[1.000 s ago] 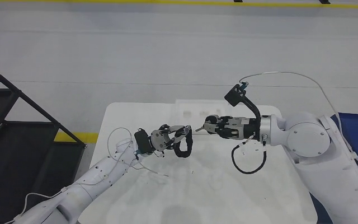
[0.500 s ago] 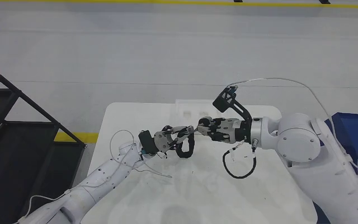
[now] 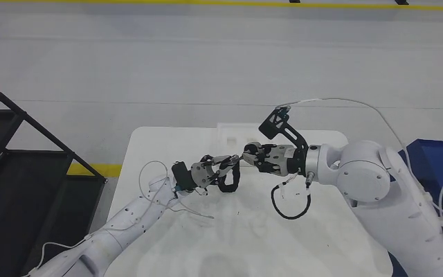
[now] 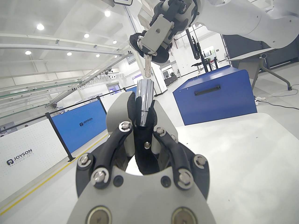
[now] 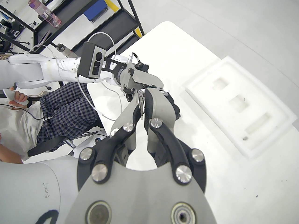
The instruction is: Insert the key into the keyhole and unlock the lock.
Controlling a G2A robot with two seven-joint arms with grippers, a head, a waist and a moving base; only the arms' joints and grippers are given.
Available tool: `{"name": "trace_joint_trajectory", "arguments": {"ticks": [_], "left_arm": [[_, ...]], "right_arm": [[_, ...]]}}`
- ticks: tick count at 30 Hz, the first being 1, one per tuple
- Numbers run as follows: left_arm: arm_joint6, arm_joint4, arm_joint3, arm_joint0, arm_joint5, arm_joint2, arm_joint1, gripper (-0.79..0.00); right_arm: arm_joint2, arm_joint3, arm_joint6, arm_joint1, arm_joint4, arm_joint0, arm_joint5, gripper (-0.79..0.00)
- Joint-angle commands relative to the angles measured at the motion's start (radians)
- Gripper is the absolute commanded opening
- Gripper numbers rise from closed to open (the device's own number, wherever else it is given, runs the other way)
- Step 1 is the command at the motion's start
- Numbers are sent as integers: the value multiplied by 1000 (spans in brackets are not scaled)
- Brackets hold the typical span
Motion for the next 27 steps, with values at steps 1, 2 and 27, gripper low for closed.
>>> {"name": "trace_joint_trajectory", "arguments": {"ticks": [1, 2, 27], "left_arm": [[1, 5, 2, 1, -3, -4, -3, -785], [0, 6, 3, 3, -5, -7, -4, -785], [-9, 73, -15, 37, -13, -78, -22, -785]], "right_arm": [[-3, 1, 0, 0, -5, 1, 0, -785], [-5, 2, 0, -1, -7, 2, 1, -785], [-35, 13, 15, -7, -54, 29, 17, -785]]}}
